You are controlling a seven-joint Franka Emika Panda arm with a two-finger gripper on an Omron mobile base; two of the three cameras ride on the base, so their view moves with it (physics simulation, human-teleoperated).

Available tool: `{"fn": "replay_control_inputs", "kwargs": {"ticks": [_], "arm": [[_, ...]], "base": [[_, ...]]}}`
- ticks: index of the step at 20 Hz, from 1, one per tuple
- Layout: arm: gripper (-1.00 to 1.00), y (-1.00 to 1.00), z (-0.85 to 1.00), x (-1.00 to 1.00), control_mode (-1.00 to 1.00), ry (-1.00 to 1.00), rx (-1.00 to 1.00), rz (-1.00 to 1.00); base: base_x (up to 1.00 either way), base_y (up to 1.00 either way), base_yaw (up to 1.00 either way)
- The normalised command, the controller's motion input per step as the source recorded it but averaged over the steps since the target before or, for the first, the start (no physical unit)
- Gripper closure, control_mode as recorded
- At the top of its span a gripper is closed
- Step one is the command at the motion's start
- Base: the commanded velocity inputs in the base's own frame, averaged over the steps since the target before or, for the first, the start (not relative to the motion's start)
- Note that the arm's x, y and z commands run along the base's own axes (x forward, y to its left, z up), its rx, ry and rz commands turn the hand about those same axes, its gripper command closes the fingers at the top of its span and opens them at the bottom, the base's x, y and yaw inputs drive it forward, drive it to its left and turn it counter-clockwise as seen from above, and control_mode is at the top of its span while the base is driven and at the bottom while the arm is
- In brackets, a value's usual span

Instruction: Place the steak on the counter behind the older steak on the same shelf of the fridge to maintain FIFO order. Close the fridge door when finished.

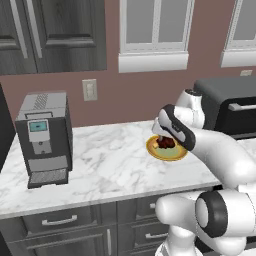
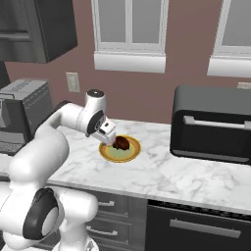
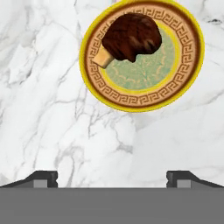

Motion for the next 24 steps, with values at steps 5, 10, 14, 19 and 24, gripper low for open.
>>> {"fn": "replay_control_inputs", "kwargs": {"ticks": [5, 10, 14, 19, 24], "arm": [[-1.00, -0.31, -0.22, 0.31, -1.00, 0.00, 0.04, -0.07], [-1.00, -0.22, -0.27, 0.25, -1.00, 0.00, 0.02, -0.04], [-1.00, 0.00, -0.32, 0.03, -1.00, 0.00, 0.00, -0.01], [-1.00, 0.00, -0.19, 0.05, -1.00, 0.00, 0.00, -0.04], [-1.00, 0.00, -0.14, 0.40, -1.00, 0.00, 0.00, -0.15]], "base": [[0.00, 0.00, 0.00], [0.00, 0.00, 0.00], [0.00, 0.00, 0.00], [0.00, 0.00, 0.00], [0.00, 0.00, 0.00]]}}
